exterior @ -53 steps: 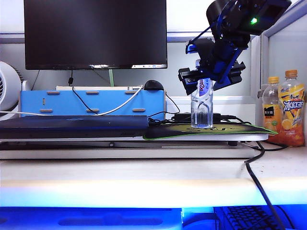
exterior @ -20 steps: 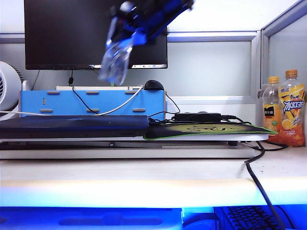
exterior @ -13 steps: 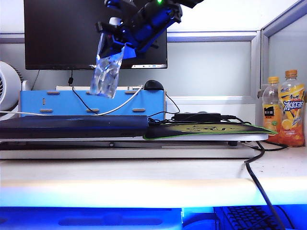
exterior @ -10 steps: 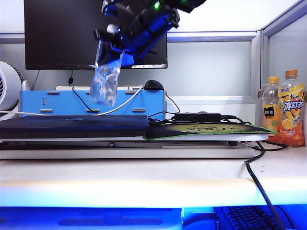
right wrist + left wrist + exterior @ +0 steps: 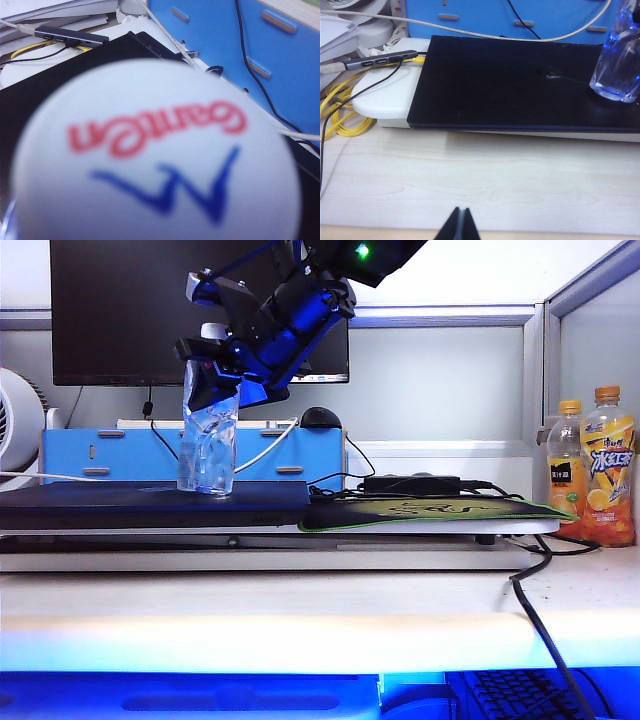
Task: Pick up the mineral water bottle and place it on the laptop.
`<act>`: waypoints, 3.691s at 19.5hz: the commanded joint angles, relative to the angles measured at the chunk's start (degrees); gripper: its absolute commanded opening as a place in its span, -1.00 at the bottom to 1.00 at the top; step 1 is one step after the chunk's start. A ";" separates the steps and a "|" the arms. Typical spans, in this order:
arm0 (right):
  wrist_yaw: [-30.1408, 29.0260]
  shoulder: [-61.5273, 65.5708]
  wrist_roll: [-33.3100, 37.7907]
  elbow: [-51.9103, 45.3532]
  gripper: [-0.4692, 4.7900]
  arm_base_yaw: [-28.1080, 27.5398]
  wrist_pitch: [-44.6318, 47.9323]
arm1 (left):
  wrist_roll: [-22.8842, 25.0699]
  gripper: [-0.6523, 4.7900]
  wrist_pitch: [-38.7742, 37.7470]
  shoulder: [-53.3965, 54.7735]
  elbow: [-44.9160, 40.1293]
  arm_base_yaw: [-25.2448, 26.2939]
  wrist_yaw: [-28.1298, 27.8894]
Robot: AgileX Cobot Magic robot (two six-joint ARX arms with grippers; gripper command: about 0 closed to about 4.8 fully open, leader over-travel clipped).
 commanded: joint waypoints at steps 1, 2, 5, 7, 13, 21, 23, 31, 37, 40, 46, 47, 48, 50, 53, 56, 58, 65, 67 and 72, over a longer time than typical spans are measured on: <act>-0.39 -0.33 -0.59 0.68 0.42 0.11 1.95 | 0.07 -0.77 -0.11 -0.13 0.00 0.02 0.20; -0.55 -0.33 -0.57 0.68 1.00 0.13 2.49 | 0.07 -0.77 -0.11 -0.13 0.00 0.02 0.20; 1.62 -0.63 -0.63 0.68 1.00 0.76 2.86 | 0.09 -0.77 -0.11 -0.13 0.00 0.02 0.17; 1.66 -1.62 -1.03 0.68 1.00 0.87 3.67 | 0.07 -0.77 -0.11 -0.13 0.00 0.02 0.20; 3.26 -10.08 -1.25 0.68 1.00 1.18 8.11 | 0.09 -0.77 -0.11 -0.13 0.00 0.02 0.20; 23.71 -37.97 -5.07 0.68 -0.20 1.11 7.39 | 0.09 -0.77 -0.11 -0.13 0.00 0.02 0.20; 23.74 -44.35 -5.20 0.68 -0.56 1.11 4.11 | 0.09 -0.77 -0.11 -0.13 0.00 0.02 0.20; 26.10 -63.39 -11.17 0.66 -0.82 1.14 -8.11 | 0.09 -0.77 -0.11 -0.13 0.00 0.02 0.20; 30.34 -76.46 -11.13 0.57 -0.82 1.18 -16.44 | 0.07 -0.77 -0.11 -0.13 0.00 0.02 0.20; 36.17 -77.46 -11.98 0.50 -0.82 1.20 -25.90 | 0.09 -0.77 -0.11 -0.13 0.00 0.02 0.20; 36.02 -81.29 -11.93 -17.75 -0.82 0.50 -17.05 | 0.09 -0.77 -0.09 -0.13 0.00 0.02 0.20; 35.47 -82.53 -11.93 -22.93 -0.82 -0.66 -12.37 | 0.07 -0.77 -0.11 -0.13 0.00 0.02 0.20; 34.07 -84.08 -11.91 -29.18 -0.82 -2.45 -7.58 | 0.07 -0.77 -0.11 -0.13 0.00 0.02 0.20; 29.86 -86.93 -11.65 -40.30 -0.81 -6.64 -0.98 | 0.09 -0.77 -0.11 -0.13 0.00 0.02 0.22; 21.70 -90.90 -7.85 -53.40 -0.81 -13.11 2.19 | 0.09 -0.77 -0.11 -0.13 0.00 0.02 0.20; 16.17 -94.97 -4.00 -64.15 -0.81 -20.72 2.23 | 0.07 -0.77 -0.11 -0.13 0.00 0.02 0.20; 14.69 -98.44 2.08 -70.14 -0.81 -25.27 2.73 | 0.09 -0.77 -0.11 -0.13 0.00 0.02 0.17; 4.31 -110.99 9.77 -87.49 -0.69 -34.71 6.78 | 0.07 -0.77 -0.11 -0.13 0.00 0.02 0.20; 4.17 -112.39 9.77 -90.03 -0.69 -35.28 6.91 | 0.09 -0.77 -0.11 -0.13 0.00 0.02 0.20; 4.24 -113.50 9.77 -98.07 -0.69 -36.06 6.86 | 0.07 -0.77 -0.11 -0.13 0.00 0.02 0.20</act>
